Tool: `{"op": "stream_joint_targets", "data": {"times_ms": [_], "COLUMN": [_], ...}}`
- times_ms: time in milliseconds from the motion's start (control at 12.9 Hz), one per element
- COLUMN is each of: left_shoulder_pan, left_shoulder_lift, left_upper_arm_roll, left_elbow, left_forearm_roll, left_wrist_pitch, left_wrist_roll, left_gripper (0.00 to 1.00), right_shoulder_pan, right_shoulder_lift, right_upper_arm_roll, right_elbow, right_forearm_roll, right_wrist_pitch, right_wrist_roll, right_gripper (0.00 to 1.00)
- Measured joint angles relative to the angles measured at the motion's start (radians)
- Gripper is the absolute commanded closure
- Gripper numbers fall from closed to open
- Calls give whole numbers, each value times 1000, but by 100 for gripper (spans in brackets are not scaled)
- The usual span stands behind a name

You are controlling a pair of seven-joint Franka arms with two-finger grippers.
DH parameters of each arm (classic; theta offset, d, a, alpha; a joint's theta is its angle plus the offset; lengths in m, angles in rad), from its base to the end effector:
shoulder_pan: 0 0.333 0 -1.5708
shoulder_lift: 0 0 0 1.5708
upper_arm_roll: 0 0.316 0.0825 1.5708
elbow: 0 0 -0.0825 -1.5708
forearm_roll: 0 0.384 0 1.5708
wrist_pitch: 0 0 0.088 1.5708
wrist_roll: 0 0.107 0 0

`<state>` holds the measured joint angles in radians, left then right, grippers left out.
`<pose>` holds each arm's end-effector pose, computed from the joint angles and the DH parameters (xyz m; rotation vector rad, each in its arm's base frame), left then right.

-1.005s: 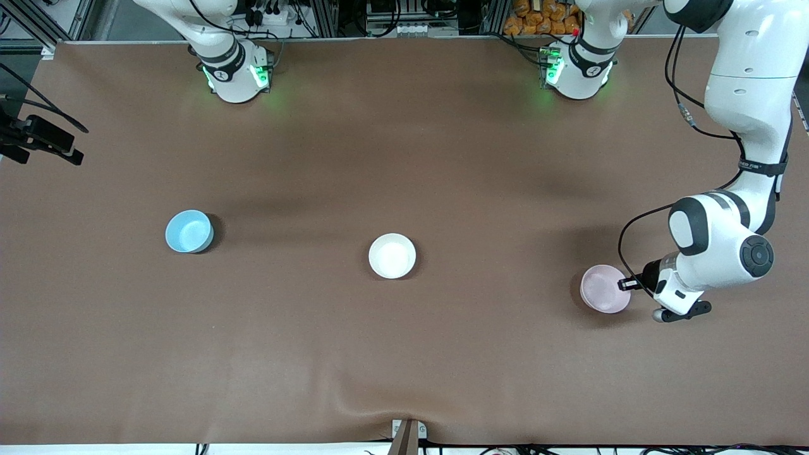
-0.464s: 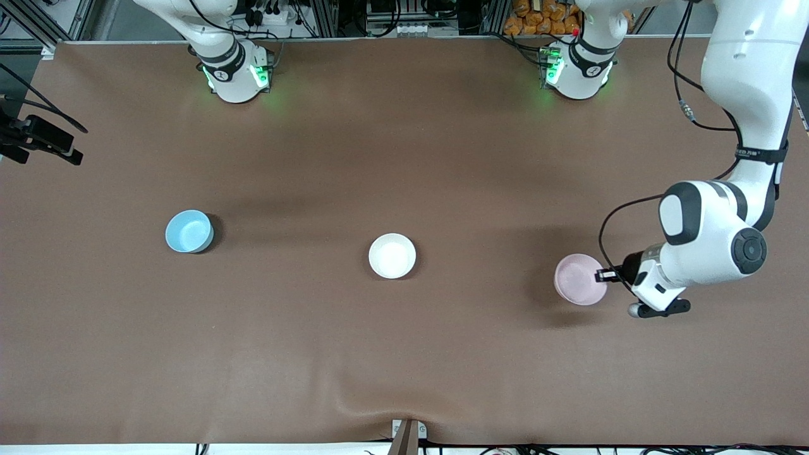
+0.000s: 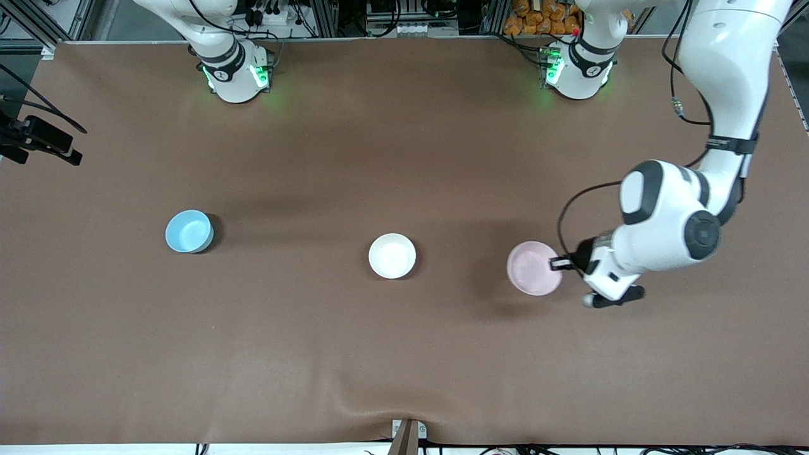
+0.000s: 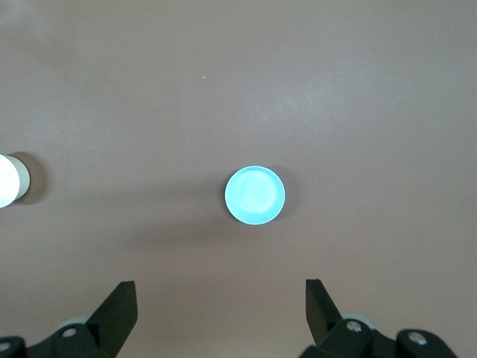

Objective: Stack pink and blue bowls on white bowl
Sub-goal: 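Carry the pink bowl with the left gripper over the white bowl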

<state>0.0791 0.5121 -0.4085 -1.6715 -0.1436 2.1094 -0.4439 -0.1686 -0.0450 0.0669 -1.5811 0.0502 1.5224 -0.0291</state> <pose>0.6405 -0.1937 0.3272 2.8328 0.3344 -0.2236 0.5335 -0.0480 0.6400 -3.0917 0.1092 0.0165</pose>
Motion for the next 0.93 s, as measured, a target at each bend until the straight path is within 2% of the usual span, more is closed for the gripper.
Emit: {"op": "stream_joint_targets", "data": {"times_ms": [309, 541, 773, 928], "left_shoulder_pan": [-165, -263, -378, -470], "left_shoulder_lift": [8, 49, 114, 161], "left_upper_arm_roll": [-5, 1, 50, 106], "left_elbow": [49, 94, 152, 174], "left_forearm_roll": [0, 0, 33, 47], "left_wrist_pitch": [0, 4, 34, 104], "left_wrist_roll": [-242, -349, -436, -485], "left_gripper": [100, 100, 100, 100], "right_shoulder_pan": [-2, 1, 0, -10], "right_shoulder_lift": [1, 4, 32, 87], "right_upper_arm_roll": [0, 6, 7, 1], "right_elbow": [0, -1, -2, -4], "right_forearm_roll": [1, 3, 4, 2], "right_wrist_pitch": [0, -1, -1, 2], "right_wrist_roll": [0, -1, -1, -3], "right_gripper": [0, 0, 0, 0]}}
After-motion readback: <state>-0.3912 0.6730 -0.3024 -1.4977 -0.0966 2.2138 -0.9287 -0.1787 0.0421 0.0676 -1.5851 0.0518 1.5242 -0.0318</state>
